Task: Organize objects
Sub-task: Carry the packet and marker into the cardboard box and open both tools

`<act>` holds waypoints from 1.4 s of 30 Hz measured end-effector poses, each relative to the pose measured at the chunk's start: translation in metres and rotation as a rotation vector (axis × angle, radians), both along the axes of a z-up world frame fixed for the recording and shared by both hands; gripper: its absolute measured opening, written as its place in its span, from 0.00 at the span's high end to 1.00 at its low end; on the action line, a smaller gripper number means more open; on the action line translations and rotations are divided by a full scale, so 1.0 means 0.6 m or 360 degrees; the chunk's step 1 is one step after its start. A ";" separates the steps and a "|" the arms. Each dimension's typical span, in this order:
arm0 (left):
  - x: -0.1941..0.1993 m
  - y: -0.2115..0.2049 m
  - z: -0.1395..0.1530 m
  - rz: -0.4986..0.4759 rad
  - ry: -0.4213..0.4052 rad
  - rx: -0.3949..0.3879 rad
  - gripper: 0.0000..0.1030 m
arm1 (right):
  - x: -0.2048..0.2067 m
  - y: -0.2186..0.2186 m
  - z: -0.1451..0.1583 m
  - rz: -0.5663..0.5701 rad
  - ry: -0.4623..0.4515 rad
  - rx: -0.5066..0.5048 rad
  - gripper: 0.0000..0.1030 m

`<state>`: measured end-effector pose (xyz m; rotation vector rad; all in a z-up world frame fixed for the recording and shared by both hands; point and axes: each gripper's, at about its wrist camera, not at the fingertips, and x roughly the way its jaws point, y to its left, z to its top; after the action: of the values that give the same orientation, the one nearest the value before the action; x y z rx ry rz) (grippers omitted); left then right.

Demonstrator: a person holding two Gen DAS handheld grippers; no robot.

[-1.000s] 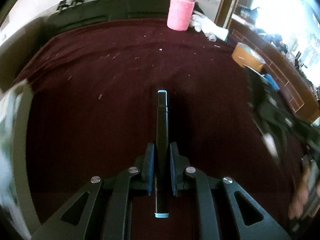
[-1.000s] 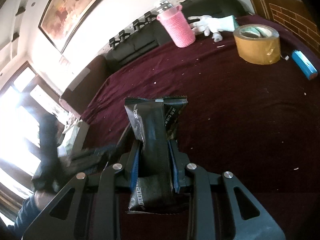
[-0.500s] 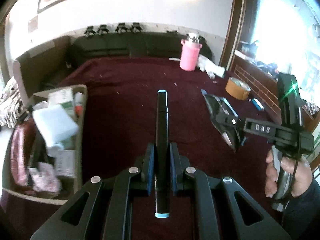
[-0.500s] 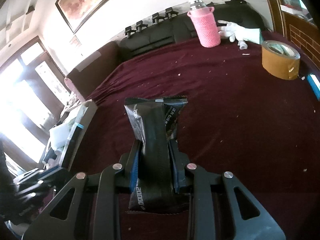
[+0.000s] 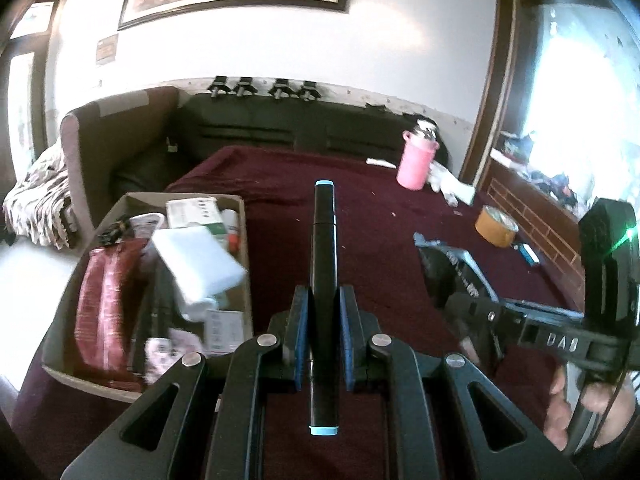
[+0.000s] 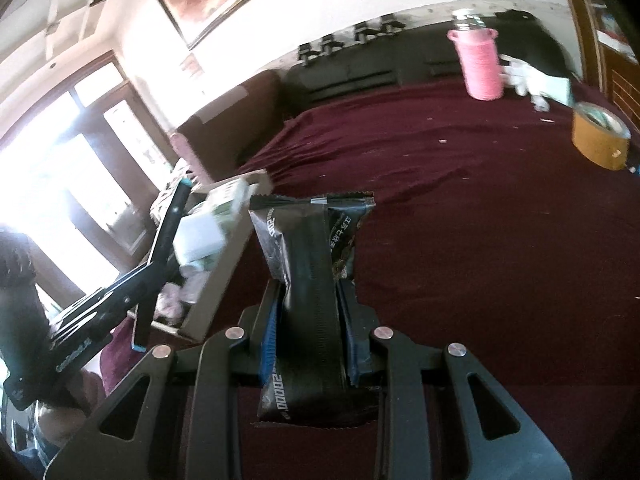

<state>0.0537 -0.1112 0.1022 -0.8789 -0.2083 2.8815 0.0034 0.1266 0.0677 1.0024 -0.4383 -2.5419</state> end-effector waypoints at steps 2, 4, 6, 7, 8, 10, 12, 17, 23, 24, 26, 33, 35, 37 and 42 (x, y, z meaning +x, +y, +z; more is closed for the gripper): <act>0.005 -0.021 0.002 0.0027 0.0010 0.0025 0.89 | -0.003 -0.025 0.002 0.0036 0.0001 0.0016 0.76; 0.012 -0.049 0.006 0.0069 0.0028 0.0053 0.89 | -0.006 -0.043 0.003 0.0060 0.0001 0.0027 0.76; 0.017 -0.080 0.007 0.0119 0.0040 0.0075 0.89 | -0.010 -0.066 0.004 0.0094 -0.0003 0.0043 0.76; 0.019 -0.099 0.008 0.0153 0.0046 0.0092 0.89 | -0.013 -0.075 0.004 0.0109 -0.0003 0.0049 0.76; 0.020 -0.113 0.008 0.0175 0.0046 0.0103 0.88 | -0.015 -0.083 0.005 0.0121 -0.0004 0.0055 0.76; 0.019 -0.147 0.005 0.0230 0.0041 0.0126 0.88 | -0.014 -0.108 0.006 0.0159 -0.0006 0.0069 0.76; 0.019 -0.179 0.001 0.0284 0.0041 0.0148 0.88 | -0.014 -0.128 0.006 0.0186 -0.0007 0.0076 0.76; 0.013 -0.234 -0.019 0.0364 0.0012 0.0180 0.88 | -0.026 -0.180 0.002 0.0271 -0.0025 0.0075 0.76; -0.014 -0.259 -0.040 0.0380 -0.0030 0.0197 0.88 | -0.045 -0.237 -0.004 0.0357 -0.0060 0.0085 0.76; -0.022 -0.261 -0.042 0.0375 -0.0037 0.0191 0.88 | -0.048 -0.245 -0.004 0.0364 -0.0061 0.0090 0.76; -0.034 -0.266 -0.044 0.0362 -0.0051 0.0199 0.88 | -0.057 -0.262 -0.003 0.0386 -0.0068 0.0092 0.76; -0.114 -0.292 -0.035 0.0306 -0.0132 0.0234 0.88 | -0.103 -0.315 0.004 0.0405 -0.0088 0.0116 0.76; -0.140 -0.303 -0.035 0.0304 -0.0166 0.0252 0.88 | -0.118 -0.324 0.005 0.0397 -0.0100 0.0109 0.76; -0.163 -0.312 -0.037 0.0319 -0.0204 0.0254 0.88 | -0.135 -0.335 0.003 0.0386 -0.0116 0.0120 0.76; -0.204 -0.328 -0.056 0.0330 -0.0295 0.0269 0.88 | -0.161 -0.361 -0.002 0.0382 -0.0137 0.0156 0.76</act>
<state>-0.0686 -0.3081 0.0687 -1.1532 -0.5842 2.9076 -0.0929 -0.0899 0.0664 1.1304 -0.2032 -2.3308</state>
